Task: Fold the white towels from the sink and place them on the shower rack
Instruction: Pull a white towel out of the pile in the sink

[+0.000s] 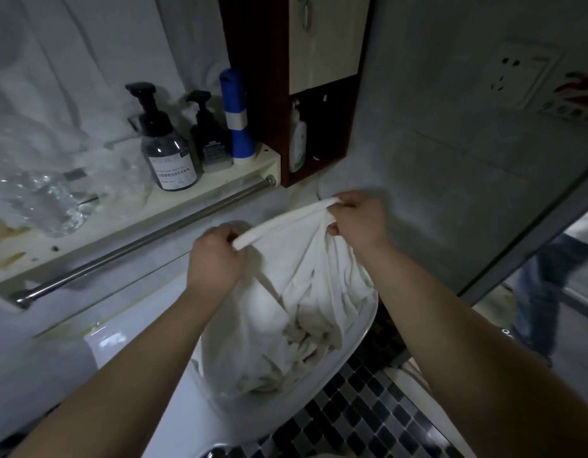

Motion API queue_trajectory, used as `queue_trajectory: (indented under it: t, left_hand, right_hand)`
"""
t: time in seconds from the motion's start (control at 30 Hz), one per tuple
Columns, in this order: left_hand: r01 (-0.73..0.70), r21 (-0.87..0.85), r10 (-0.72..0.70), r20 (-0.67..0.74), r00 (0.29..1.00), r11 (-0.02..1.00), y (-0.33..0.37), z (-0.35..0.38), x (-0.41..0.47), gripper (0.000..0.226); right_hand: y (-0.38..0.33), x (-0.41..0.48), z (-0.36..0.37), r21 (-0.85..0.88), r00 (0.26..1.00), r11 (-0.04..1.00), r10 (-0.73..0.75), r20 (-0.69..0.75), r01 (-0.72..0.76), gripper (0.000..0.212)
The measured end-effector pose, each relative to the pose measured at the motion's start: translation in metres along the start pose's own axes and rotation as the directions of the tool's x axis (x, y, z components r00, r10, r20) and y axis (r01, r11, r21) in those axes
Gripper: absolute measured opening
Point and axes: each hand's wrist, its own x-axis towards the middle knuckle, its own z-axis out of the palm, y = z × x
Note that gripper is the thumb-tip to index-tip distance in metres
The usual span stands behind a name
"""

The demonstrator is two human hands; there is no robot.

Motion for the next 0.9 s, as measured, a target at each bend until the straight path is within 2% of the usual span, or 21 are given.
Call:
queue_trajectory:
  t: [0.1,0.23,0.33,0.43,0.5,0.57,0.63,0.7,0.77,0.83,0.9]
  left_hand:
    - [0.034,-0.058,-0.035,-0.021,0.999,0.998,-0.004,-0.004,0.003,0.024]
    - [0.099,-0.023,-0.101,-0.093,0.991,0.995,-0.012,-0.008,0.003,0.033]
    - [0.144,-0.107,-0.150,-0.045,0.988,0.984,-0.016,-0.011,0.005,0.021]
    - [0.256,-0.182,-0.243,0.087,0.966,0.950,-0.012,-0.009,0.009,0.006]
    - [0.276,-0.187,-0.256,0.124,0.959,0.943,-0.006,-0.006,0.010,0.020]
    - [0.211,-0.145,-0.194,0.123,0.973,0.967,0.004,-0.004,0.012,0.030]
    - [0.121,-0.141,-0.100,0.149,0.984,0.983,0.016,0.000,0.014,0.030]
    - [0.013,-0.171,0.019,0.184,0.983,0.985,0.030,0.004,0.013,0.022]
    - [-0.091,-0.171,0.123,0.185,0.975,0.981,0.037,0.006,0.010,0.018]
    - [-0.141,-0.171,0.166,0.141,0.976,0.975,0.035,0.004,0.008,0.013]
    - [-0.150,-0.121,0.161,0.079,0.984,0.981,0.027,0.003,0.007,0.021]
  right_hand:
    - [0.006,0.007,-0.002,0.050,0.992,0.998,0.043,-0.118,-0.037,0.023]
    - [0.015,0.015,-0.006,0.039,0.971,0.998,0.063,-0.232,-0.055,0.025]
    - [0.018,0.020,-0.013,0.058,0.957,0.997,0.063,-0.282,-0.049,0.024]
    - [0.017,0.015,-0.013,0.052,0.990,0.997,0.065,-0.125,-0.059,0.017]
    - [0.013,0.005,-0.007,0.048,0.997,0.996,0.070,0.026,-0.072,0.032]
    - [0.010,-0.008,0.004,0.062,0.976,0.990,0.115,0.184,-0.128,0.041]
    - [0.011,-0.024,0.019,0.045,0.916,0.979,0.170,0.365,-0.199,0.053]
    - [0.014,-0.035,0.033,-0.054,0.860,0.987,0.161,0.485,-0.154,0.053]
    - [0.017,-0.037,0.042,-0.124,0.874,0.991,0.096,0.476,-0.042,0.025]
    - [0.017,-0.032,0.043,-0.105,0.924,0.993,0.084,0.373,-0.047,0.003]
    - [0.017,-0.023,0.037,-0.035,0.955,0.994,0.111,0.275,-0.105,0.006]
